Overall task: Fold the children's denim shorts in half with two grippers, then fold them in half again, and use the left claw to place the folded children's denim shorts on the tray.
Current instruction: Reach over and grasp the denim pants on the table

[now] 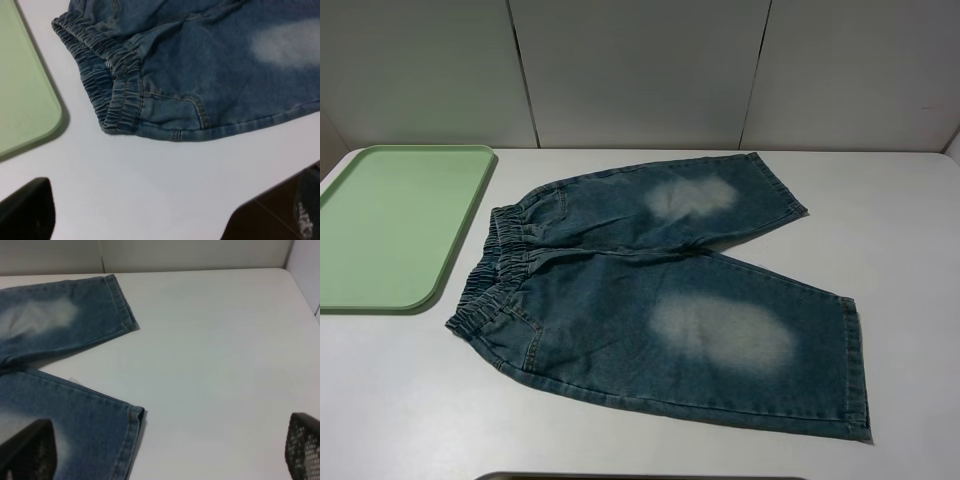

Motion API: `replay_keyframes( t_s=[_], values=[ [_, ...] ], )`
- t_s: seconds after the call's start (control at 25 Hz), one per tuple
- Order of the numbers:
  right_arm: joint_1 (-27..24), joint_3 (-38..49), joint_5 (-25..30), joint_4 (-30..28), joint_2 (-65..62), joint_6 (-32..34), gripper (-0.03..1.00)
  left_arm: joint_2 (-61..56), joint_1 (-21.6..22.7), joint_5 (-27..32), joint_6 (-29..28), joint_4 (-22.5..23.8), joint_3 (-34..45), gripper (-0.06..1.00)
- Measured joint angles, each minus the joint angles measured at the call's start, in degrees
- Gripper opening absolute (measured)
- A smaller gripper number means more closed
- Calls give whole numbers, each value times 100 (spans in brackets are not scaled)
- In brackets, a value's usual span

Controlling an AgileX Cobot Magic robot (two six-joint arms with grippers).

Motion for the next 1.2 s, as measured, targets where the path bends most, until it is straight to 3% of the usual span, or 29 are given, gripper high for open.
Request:
replay_keyframes(
  t_s=[1.2],
  values=[
    [334,0,0,0,0,0,69,0,0,0,0,-23,0,95]
  ],
)
